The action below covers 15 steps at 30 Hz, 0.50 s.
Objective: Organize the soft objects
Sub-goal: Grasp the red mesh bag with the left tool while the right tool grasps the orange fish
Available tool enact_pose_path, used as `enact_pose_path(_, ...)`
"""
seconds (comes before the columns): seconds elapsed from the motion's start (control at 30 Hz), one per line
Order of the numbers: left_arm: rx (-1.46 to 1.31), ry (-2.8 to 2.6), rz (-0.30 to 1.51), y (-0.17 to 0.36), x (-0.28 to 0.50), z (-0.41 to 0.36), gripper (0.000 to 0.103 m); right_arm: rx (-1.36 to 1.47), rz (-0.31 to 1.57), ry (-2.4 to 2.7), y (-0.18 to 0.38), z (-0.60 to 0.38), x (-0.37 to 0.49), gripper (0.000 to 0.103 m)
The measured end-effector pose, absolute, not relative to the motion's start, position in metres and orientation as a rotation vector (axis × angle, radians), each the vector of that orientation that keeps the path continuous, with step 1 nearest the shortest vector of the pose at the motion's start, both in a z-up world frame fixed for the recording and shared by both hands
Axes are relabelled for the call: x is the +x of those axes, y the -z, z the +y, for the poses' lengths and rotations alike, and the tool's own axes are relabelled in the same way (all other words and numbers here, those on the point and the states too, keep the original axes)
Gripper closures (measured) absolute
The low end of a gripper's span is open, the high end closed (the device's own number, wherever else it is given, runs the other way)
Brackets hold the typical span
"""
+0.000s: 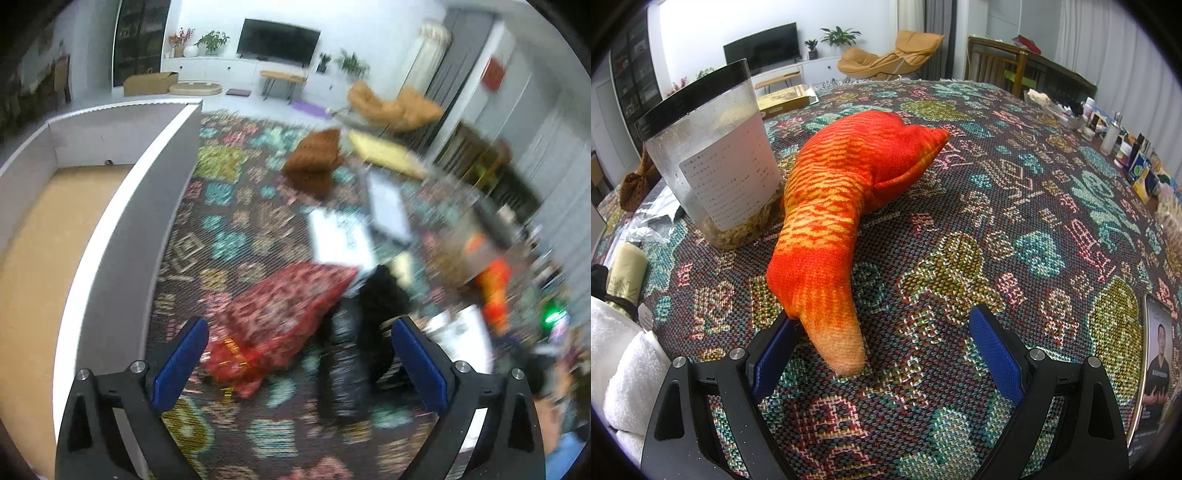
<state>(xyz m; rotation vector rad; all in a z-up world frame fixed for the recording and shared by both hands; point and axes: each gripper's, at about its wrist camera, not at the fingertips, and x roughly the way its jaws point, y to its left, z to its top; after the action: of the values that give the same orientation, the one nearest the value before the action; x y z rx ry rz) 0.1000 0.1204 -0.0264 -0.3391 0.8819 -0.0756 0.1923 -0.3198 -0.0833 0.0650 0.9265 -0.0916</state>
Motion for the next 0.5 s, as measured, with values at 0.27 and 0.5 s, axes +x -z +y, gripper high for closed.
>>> enact_pose_path(0.27,-0.258,0.034,0.939,0.037,0.122,0.117,0.004,0.068,0.951,0.038,0.081,-0.321,0.19,0.011)
enact_pose_path(0.5,-0.402,-0.01,1.038,0.089,0.153,0.13,0.017,0.242,0.901,-0.103,0.039,-0.357,0.173,0.012)
